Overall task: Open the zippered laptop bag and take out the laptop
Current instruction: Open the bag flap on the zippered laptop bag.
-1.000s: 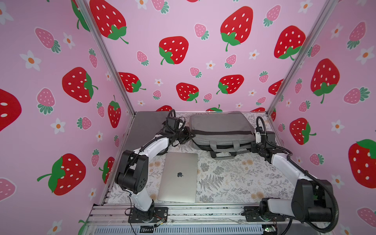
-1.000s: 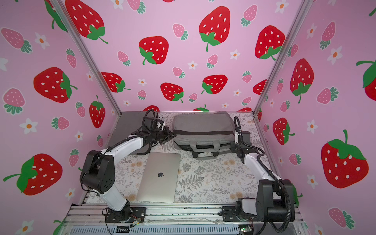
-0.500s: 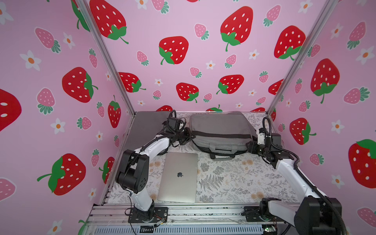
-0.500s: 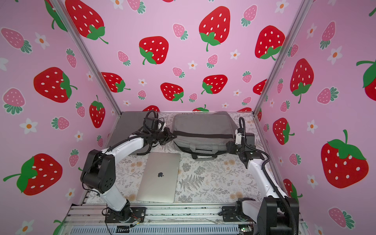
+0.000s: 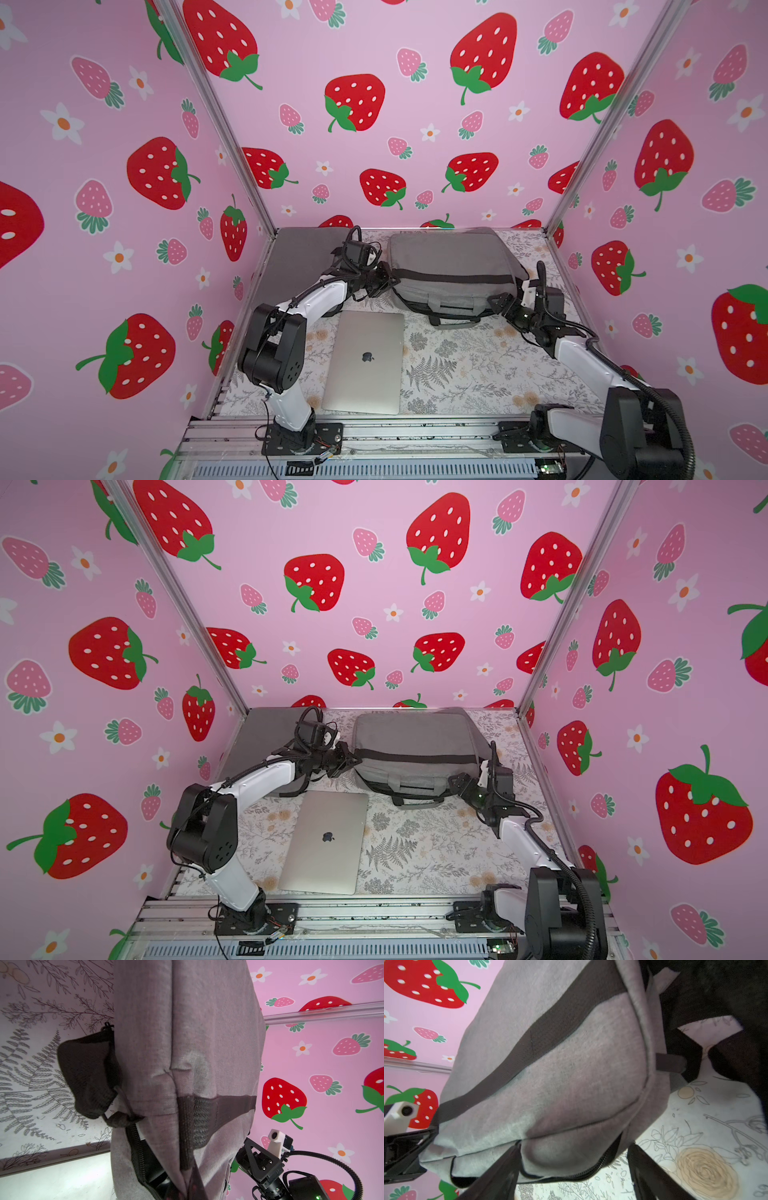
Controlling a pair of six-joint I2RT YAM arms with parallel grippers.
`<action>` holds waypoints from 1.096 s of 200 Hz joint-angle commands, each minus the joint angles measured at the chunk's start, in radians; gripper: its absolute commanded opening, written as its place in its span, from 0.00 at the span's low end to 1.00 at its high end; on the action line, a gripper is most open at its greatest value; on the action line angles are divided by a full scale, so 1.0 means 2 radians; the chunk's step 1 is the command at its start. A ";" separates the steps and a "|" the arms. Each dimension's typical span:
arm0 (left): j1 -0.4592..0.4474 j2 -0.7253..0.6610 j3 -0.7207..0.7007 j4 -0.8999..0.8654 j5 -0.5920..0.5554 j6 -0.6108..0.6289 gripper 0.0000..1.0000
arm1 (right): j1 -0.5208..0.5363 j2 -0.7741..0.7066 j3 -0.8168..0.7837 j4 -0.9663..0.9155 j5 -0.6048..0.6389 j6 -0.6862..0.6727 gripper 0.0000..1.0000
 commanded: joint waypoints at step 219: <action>-0.063 -0.090 0.028 -0.081 -0.018 0.077 0.00 | -0.006 0.073 0.141 0.040 -0.049 -0.029 0.00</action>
